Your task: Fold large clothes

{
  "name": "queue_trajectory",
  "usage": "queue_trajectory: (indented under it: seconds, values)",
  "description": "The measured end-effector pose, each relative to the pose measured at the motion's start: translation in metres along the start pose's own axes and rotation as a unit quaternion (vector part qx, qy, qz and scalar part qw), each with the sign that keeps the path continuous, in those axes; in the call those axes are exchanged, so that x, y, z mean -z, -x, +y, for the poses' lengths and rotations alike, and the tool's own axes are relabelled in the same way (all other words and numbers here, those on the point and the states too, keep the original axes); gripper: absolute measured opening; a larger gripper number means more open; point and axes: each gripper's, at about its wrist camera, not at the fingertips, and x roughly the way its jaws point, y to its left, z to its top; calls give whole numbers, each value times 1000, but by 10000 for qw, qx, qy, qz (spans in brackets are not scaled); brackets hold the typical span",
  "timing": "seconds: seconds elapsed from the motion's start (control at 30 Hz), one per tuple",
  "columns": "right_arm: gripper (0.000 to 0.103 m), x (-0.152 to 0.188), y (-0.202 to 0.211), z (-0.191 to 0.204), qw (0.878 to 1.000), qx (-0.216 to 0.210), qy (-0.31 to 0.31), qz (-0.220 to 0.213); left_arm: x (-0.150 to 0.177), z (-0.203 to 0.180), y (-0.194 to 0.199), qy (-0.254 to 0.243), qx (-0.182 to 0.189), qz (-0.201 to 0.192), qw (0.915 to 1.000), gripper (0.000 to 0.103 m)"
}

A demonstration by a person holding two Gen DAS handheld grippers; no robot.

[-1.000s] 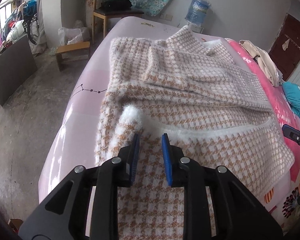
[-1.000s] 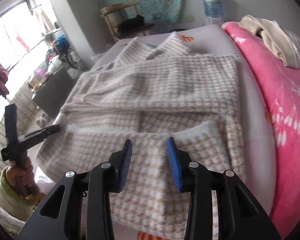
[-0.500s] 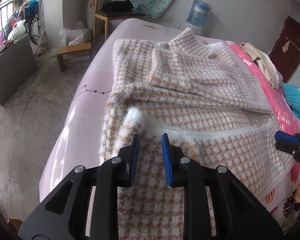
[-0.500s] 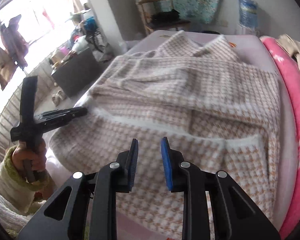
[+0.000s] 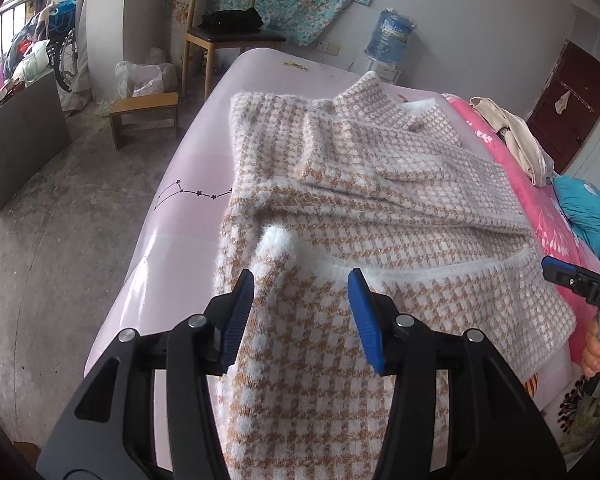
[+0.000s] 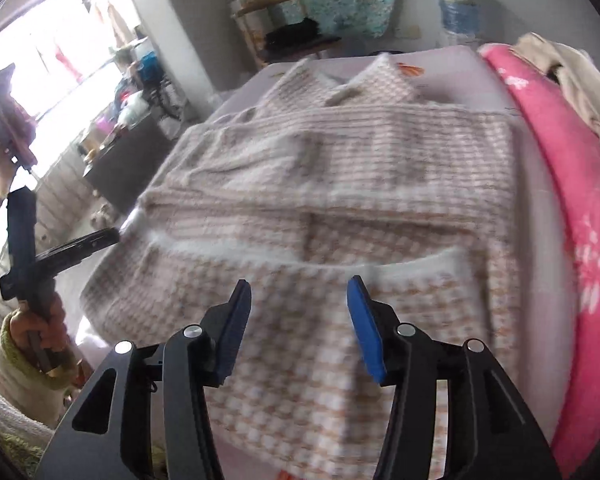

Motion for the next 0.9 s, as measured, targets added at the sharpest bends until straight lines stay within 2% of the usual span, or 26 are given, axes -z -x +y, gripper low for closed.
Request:
queue_trajectory:
  seconds: [0.07, 0.17, 0.4, 0.53, 0.57, 0.6, 0.67, 0.73, 0.9]
  values:
    - [49, 0, 0, -28, 9992, 265, -302, 47, -4, -1, -6, -73, -20, 18, 10000, 44]
    - [49, -3, -6, -45, 9984, 416, -360, 109, -11, 0, -18, -148, -160, 136, 9997, 28]
    - [49, -2, -38, -59, 9974, 396, -408, 448, -14, 9, -35, -12, -20, 431, 9991, 28]
    - [49, -1, -37, -60, 9974, 361, -463, 411, -12, 5, -37, -207, -133, 450, 9987, 28]
    - [46, -1, -37, -59, 9974, 399, -449, 407, -11, 2, -38, -304, -225, 443, 9983, 28]
    - [43, 0, -37, -57, 9972, 475, -420, 409, -10, -1, -39, -418, -389, 424, 9975, 20]
    - [23, 3, -35, -52, 9970, 573, -324, 415, -8, -7, -37, -608, -571, 345, 9959, 8]
    - [9, 4, -26, -46, 9969, 653, -297, 314, -8, -10, -28, -650, -574, 180, 9961, 6]
    - [8, -21, 9, -43, 9953, 782, -402, -402, -31, -16, 0, -639, -491, -432, 9958, 5]
